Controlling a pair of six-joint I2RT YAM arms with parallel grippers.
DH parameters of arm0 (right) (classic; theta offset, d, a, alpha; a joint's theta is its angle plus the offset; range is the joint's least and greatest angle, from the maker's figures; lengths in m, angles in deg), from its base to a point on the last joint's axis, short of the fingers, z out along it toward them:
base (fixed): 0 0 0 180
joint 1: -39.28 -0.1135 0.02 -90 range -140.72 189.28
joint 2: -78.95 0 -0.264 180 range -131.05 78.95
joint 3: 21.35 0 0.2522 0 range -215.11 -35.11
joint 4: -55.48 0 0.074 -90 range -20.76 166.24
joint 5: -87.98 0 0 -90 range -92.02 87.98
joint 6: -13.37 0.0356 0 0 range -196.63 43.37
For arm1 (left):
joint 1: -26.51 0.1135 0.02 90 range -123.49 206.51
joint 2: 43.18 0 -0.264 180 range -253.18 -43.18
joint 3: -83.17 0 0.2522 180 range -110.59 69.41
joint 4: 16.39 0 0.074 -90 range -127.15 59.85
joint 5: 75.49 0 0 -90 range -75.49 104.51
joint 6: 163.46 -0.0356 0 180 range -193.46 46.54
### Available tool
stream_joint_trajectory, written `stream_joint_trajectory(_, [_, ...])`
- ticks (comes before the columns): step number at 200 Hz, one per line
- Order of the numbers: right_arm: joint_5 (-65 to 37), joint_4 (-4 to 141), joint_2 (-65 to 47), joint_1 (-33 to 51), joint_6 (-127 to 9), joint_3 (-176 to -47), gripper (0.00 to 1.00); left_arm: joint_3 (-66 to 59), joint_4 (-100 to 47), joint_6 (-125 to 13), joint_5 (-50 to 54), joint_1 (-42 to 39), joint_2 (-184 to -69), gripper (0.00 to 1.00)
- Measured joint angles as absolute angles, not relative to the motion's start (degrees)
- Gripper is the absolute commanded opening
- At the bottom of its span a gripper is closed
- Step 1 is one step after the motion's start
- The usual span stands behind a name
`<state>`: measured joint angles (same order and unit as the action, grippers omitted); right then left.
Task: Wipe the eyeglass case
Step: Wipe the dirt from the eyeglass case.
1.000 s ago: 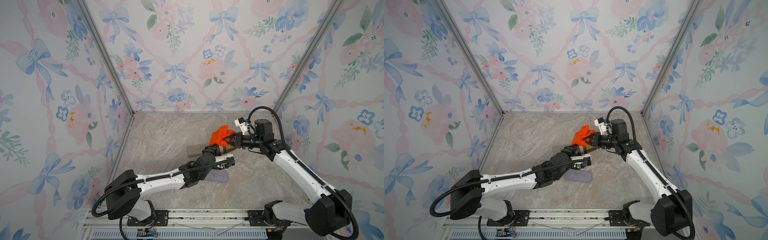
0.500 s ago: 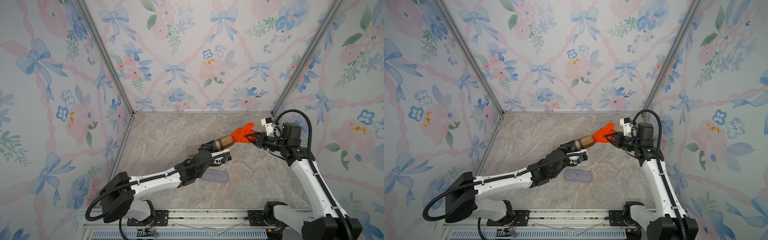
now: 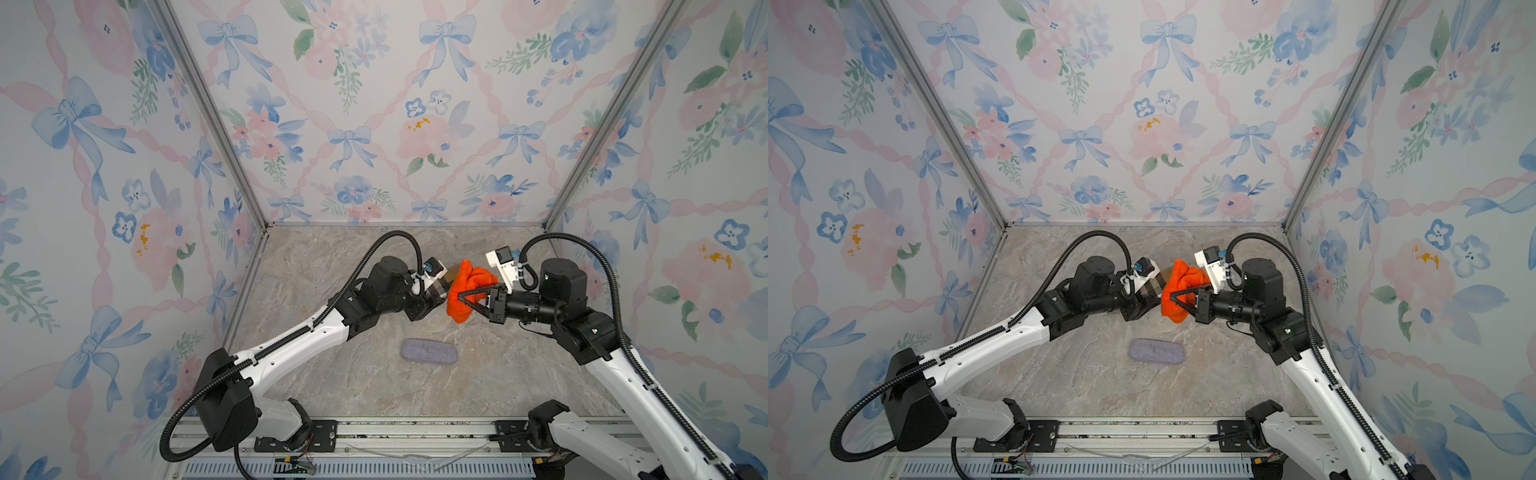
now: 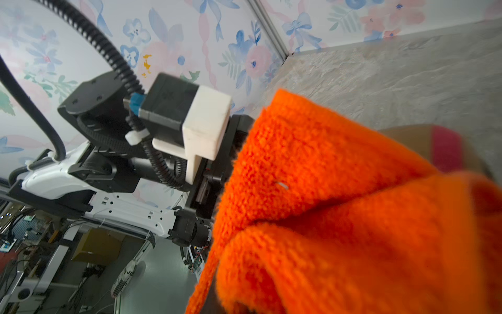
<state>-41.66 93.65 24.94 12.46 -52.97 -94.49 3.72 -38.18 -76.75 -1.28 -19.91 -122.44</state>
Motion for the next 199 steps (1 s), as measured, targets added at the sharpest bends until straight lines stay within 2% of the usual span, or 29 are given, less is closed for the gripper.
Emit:
stream_joint_trajectory(23, [-38.2,94.6,21.5,12.1,-57.5,-95.1,0.00,3.5,-38.5,-72.3,-7.1,-18.8,-122.6,0.00])
stream_joint_trajectory(71, [-35.6,94.7,21.6,19.2,-61.0,-94.9,0.00,4.8,-37.1,-64.2,-12.6,-14.3,-121.6,0.00])
stream_joint_trajectory(115, [-33.0,90.6,21.9,9.1,-59.5,-94.7,0.00,4.6,-37.2,-62.2,-16.8,-14.0,-121.9,0.00])
stream_joint_trajectory(144, [-32.8,88.9,21.4,7.3,-59.5,-94.8,0.00,4.3,-37.4,-61.6,-18.8,-13.9,-122.4,0.00])
stream_joint_trajectory(199, [-36.6,87.7,22.2,15.8,-60.8,-92.7,0.00,4.3,-38.0,-59.7,-20.0,-12.1,-122.6,0.00])
